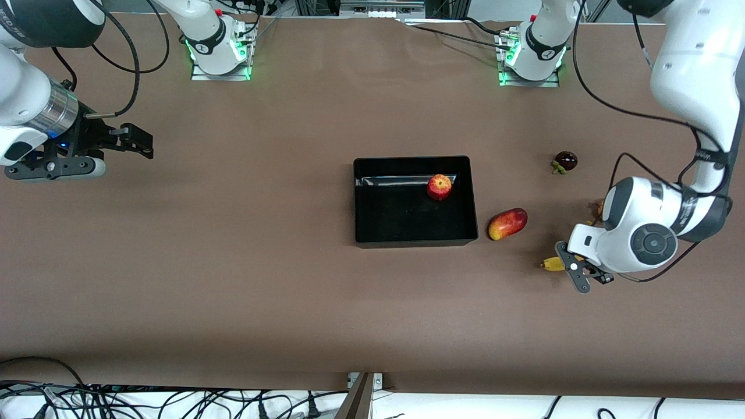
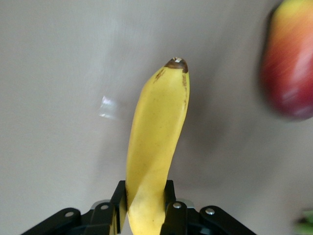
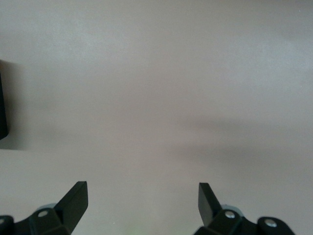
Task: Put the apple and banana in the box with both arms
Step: 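Carry the banana over the box and lower it inside with the left gripper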
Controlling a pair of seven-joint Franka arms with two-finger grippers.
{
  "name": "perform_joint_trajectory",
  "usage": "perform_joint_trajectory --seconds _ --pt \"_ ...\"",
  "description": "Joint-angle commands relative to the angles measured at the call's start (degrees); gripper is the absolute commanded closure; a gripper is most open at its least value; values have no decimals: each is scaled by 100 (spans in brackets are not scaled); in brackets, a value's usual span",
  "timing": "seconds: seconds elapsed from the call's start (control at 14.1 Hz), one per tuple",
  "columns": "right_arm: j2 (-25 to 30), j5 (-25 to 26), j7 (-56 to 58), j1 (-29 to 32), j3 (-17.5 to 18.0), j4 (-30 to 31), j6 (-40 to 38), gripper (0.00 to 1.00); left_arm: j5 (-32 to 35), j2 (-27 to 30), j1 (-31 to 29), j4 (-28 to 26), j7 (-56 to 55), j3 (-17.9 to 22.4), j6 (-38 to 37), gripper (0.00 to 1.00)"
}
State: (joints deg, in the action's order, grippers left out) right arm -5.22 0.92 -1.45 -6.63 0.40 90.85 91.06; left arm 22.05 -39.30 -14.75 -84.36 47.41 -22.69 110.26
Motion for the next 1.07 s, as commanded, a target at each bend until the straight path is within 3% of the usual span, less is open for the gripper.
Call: perform_joint_trajectory --seconds 0.0,0.28,0.5,0.71,0.99 --pt "-50 49 -14 -13 -14 -129 -35 0 -620 283 86 305 -1412 -383 -854 100" --pt "-50 49 -14 -13 -14 -129 -35 0 -895 257 243 377 -5109 -1428 -1033 100" --pt "-50 49 -14 -13 -14 -120 -35 0 -808 99 1217 377 -7503 -1475 -945 100" --pt "-50 49 -14 -13 -14 -129 -35 0 -799 -94 1921 210 -8648 -1440 -349 100" --pt "-50 49 -14 -13 -14 -129 -35 0 -790 -499 1984 183 -8854 -1352 74 100"
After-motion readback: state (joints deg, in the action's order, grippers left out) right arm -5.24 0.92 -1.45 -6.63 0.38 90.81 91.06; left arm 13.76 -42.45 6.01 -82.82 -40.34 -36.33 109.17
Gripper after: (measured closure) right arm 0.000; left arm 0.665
